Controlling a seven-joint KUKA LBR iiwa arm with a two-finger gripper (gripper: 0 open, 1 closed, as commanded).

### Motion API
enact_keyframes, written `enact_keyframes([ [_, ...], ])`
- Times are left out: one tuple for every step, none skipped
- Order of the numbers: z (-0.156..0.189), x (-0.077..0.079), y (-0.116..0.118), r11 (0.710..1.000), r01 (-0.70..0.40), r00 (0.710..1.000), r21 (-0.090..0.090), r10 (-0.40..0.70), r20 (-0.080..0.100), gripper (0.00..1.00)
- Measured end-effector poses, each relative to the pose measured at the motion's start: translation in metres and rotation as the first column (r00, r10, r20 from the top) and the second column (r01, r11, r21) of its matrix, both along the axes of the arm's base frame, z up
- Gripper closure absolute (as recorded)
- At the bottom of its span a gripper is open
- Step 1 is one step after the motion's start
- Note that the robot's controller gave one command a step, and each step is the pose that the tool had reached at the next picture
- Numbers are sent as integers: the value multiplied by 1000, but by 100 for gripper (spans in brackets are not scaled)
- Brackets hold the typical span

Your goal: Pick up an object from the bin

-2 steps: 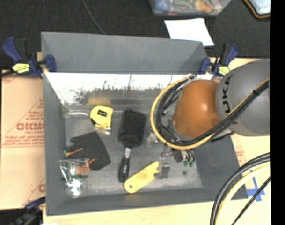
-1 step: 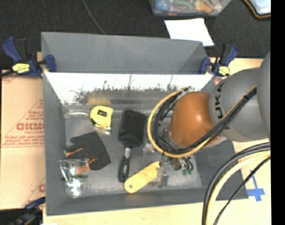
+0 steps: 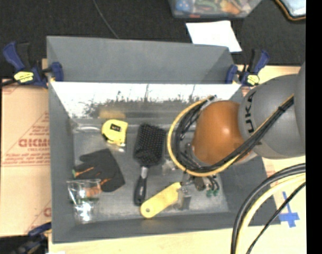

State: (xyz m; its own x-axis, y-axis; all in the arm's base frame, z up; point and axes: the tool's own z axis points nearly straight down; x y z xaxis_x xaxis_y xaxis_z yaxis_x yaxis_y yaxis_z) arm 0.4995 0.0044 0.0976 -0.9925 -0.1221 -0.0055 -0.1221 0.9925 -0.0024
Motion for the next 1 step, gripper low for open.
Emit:
enact_keyframes([
  [-9, -27, 28, 991, 130, 991, 2, -130, 6, 0],
])
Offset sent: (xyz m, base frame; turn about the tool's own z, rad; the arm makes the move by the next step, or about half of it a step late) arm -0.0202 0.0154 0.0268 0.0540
